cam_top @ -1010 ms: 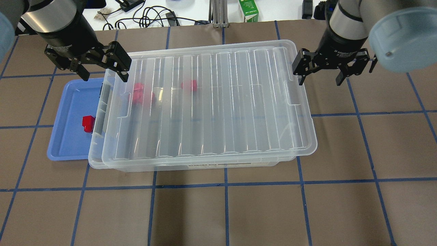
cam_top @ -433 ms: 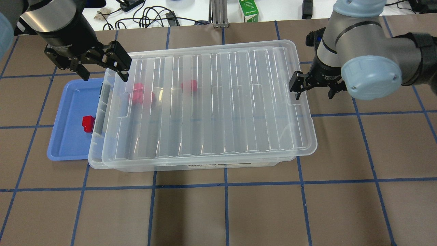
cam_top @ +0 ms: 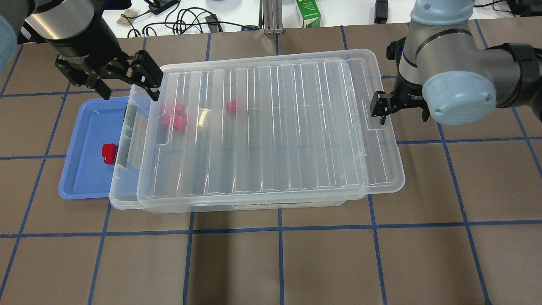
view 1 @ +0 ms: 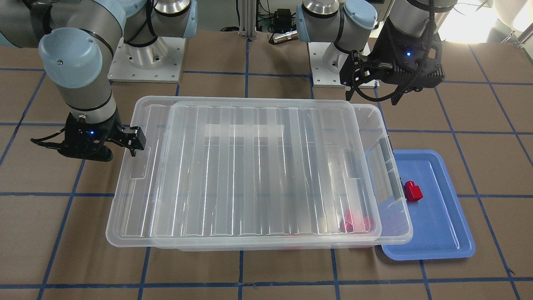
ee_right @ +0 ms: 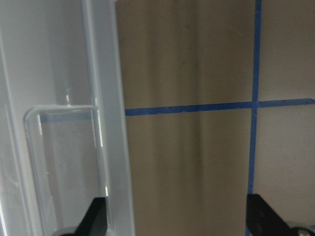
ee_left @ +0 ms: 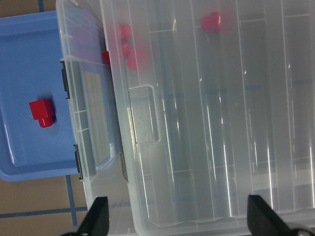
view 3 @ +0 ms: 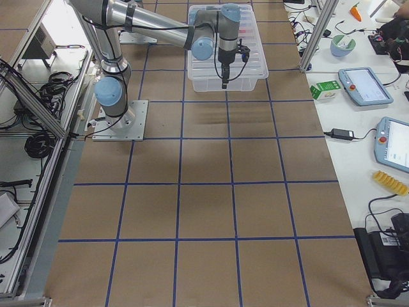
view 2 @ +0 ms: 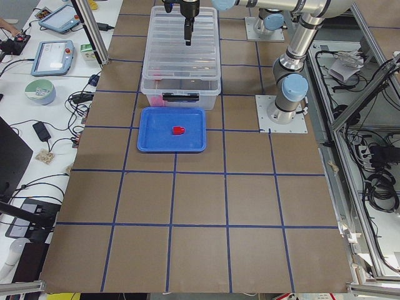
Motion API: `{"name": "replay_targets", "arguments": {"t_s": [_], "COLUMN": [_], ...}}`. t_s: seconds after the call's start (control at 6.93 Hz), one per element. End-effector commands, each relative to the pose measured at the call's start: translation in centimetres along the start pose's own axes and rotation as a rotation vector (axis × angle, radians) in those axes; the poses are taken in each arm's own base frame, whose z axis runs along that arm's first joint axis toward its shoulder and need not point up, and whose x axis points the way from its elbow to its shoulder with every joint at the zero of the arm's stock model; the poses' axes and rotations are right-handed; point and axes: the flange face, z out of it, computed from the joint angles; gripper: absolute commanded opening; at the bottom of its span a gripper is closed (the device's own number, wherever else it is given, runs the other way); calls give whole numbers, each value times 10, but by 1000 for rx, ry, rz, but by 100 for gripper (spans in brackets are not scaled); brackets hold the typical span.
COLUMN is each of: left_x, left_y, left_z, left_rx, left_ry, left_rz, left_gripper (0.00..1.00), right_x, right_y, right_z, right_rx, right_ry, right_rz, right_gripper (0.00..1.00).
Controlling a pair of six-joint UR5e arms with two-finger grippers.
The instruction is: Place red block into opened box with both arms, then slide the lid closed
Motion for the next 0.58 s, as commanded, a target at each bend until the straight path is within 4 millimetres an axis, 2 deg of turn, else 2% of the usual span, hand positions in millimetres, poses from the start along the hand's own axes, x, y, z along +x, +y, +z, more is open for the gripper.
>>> {"name": "replay_targets", "arguments": {"t_s": [0.0, 0.29, 0.43], "left_x": [0, -1, -1], "left_y": [0, -2, -1], "left_z": [0, 2, -1], "left_rx": [1, -2, 2], "left_ry": [3, 5, 2], "left_rz": [0, -2, -3], "left_gripper": [100, 100, 100], "right_x": [38, 84, 95], "right_y": [-6, -11, -11], "right_z": [7, 16, 19], "right_rx": [-18, -36, -41], "right_ry": [49, 47, 46], "right_rz": [8, 19, 20], "right_gripper": [100, 100, 100]}}
